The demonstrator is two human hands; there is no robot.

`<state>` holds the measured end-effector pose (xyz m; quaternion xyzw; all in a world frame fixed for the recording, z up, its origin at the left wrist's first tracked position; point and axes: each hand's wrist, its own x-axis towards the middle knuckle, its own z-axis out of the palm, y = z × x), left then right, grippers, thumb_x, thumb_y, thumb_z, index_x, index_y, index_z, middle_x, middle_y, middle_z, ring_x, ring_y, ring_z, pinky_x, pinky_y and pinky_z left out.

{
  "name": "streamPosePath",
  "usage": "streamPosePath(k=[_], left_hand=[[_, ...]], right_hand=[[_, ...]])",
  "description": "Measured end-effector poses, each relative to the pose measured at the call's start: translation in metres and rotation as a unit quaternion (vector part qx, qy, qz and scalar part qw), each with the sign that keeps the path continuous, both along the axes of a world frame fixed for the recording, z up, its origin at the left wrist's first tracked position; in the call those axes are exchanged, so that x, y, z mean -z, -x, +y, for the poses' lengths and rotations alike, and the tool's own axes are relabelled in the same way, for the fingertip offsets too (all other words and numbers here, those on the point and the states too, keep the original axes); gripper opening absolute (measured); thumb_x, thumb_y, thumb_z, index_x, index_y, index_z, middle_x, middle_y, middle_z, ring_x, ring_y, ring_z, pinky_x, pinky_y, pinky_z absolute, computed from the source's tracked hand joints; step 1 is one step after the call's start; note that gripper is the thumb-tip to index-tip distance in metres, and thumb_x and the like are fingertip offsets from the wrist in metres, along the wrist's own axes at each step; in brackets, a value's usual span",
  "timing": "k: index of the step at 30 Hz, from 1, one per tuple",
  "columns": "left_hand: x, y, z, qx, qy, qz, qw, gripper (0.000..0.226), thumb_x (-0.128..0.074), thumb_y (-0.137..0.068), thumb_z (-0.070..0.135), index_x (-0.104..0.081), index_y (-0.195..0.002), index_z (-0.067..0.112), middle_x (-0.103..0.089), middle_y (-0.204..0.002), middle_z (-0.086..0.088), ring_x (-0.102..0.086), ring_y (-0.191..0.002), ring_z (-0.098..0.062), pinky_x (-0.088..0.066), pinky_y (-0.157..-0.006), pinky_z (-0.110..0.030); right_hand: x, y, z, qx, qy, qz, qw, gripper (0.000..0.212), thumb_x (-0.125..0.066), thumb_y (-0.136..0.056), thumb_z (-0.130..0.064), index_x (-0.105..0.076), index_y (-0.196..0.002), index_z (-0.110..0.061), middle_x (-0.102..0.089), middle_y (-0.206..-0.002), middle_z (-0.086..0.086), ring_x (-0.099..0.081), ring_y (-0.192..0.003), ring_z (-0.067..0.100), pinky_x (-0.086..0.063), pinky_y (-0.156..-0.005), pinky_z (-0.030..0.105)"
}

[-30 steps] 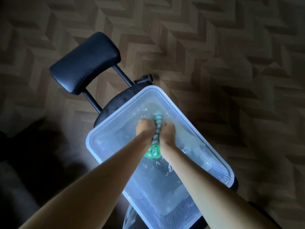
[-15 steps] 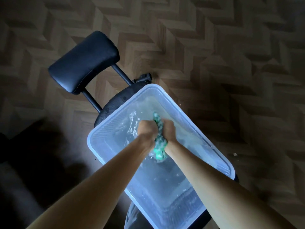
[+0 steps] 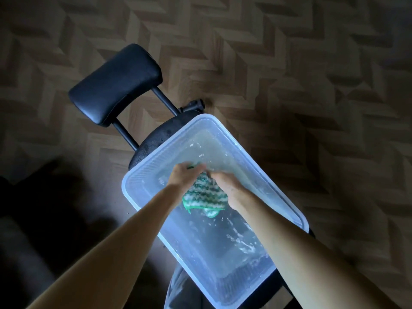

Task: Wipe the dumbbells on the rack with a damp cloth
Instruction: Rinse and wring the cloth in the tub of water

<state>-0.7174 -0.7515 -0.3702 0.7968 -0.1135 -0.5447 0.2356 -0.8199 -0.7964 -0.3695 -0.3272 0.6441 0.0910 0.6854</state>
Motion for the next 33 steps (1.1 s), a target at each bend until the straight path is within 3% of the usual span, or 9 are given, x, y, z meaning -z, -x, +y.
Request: streamPosePath(k=[3,7,12,15,20,24,27,30,33], left_hand=[[0.004,0.001,0.001,0.024,-0.016,-0.100,0.995,0.027,-0.047,-0.094,0.027,-0.061,-0.094,0.004,-0.059,-0.087,-0.018,-0.057,-0.077,-0.028,-0.042,-0.066,-0.032],[0.007,0.003,-0.001,-0.009,-0.044,-0.190,0.981,0.034,-0.033,-0.100,0.018,-0.052,-0.115,-0.005,-0.055,-0.120,-0.028,-0.051,-0.113,-0.039,-0.038,-0.092,-0.038],[0.015,0.003,-0.012,-0.058,-0.005,-0.150,0.987,0.027,-0.041,-0.093,0.010,-0.061,-0.097,-0.009,-0.061,-0.100,-0.030,-0.056,-0.095,-0.039,-0.038,-0.074,-0.035],[0.014,0.012,-0.010,-0.087,0.021,-0.079,0.993,0.029,-0.050,-0.087,0.009,-0.055,-0.060,0.002,-0.048,-0.064,-0.021,-0.039,-0.069,-0.023,-0.032,-0.059,-0.032],[0.015,0.031,0.002,-0.118,0.051,-0.011,0.992,0.017,-0.053,-0.073,0.023,-0.047,-0.058,0.016,-0.036,-0.063,-0.003,-0.031,-0.065,-0.016,-0.029,-0.056,-0.030],[0.017,0.014,-0.004,-0.201,0.035,-0.008,0.979,0.041,-0.046,-0.086,0.005,-0.052,-0.046,0.014,-0.041,-0.051,0.005,-0.029,-0.062,-0.017,-0.027,-0.053,-0.026],[0.013,0.018,-0.007,-0.179,0.030,-0.014,0.983,0.025,-0.041,-0.094,0.004,-0.064,-0.087,-0.002,-0.046,-0.081,-0.009,-0.039,-0.081,-0.016,-0.033,-0.065,-0.023],[0.009,0.034,-0.004,-0.150,0.026,0.000,0.988,0.022,-0.049,-0.072,0.019,-0.050,-0.052,0.009,-0.045,-0.064,-0.006,-0.039,-0.073,-0.019,-0.034,-0.064,-0.031],[0.015,0.028,-0.006,-0.133,0.010,-0.019,0.991,0.025,-0.053,-0.077,0.014,-0.049,-0.052,0.010,-0.049,-0.066,-0.009,-0.043,-0.070,-0.022,-0.037,-0.063,-0.031]], right_hand=[[0.004,0.001,-0.004,0.031,0.059,0.013,0.998,0.012,-0.045,-0.094,-0.007,-0.055,-0.092,-0.014,-0.046,-0.065,0.002,-0.039,-0.052,0.013,-0.030,-0.046,0.021],[0.014,-0.005,0.010,0.089,0.190,0.034,0.977,0.012,-0.049,-0.093,-0.017,-0.051,-0.081,-0.016,-0.046,-0.069,-0.002,-0.040,-0.059,0.013,-0.035,-0.048,0.022],[0.012,-0.011,0.030,0.105,0.257,-0.091,0.956,0.048,-0.054,-0.092,-0.016,-0.031,-0.050,-0.020,-0.027,-0.040,-0.012,-0.023,-0.043,0.004,-0.022,-0.045,0.022],[0.019,-0.020,0.032,0.102,0.267,-0.057,0.957,0.058,-0.051,-0.095,-0.021,-0.041,-0.039,-0.016,-0.033,-0.035,-0.011,-0.031,-0.041,0.004,-0.027,-0.048,0.025],[0.026,-0.021,0.019,0.076,0.201,-0.056,0.975,0.031,-0.045,-0.091,-0.027,-0.043,-0.060,-0.025,-0.053,-0.081,0.006,-0.049,-0.085,0.020,-0.046,-0.085,0.037],[0.014,-0.032,0.033,0.068,0.273,-0.042,0.959,0.043,-0.045,-0.087,-0.023,-0.034,-0.045,-0.018,-0.043,-0.056,0.006,-0.040,-0.063,0.018,-0.038,-0.061,0.035],[0.012,-0.032,0.025,0.064,0.289,-0.026,0.955,0.044,-0.045,-0.085,-0.026,-0.033,-0.044,-0.016,-0.038,-0.050,0.004,-0.038,-0.060,0.021,-0.032,-0.057,0.032],[0.019,-0.025,0.014,0.127,0.204,0.002,0.971,0.047,-0.046,-0.086,-0.017,-0.045,-0.039,-0.014,-0.047,-0.051,-0.003,-0.041,-0.060,0.018,-0.032,-0.059,0.033],[0.011,-0.020,0.027,0.109,0.180,0.005,0.978,0.044,-0.042,-0.079,-0.019,-0.049,-0.036,-0.014,-0.041,-0.047,-0.006,-0.038,-0.065,0.016,-0.029,-0.061,0.032]])
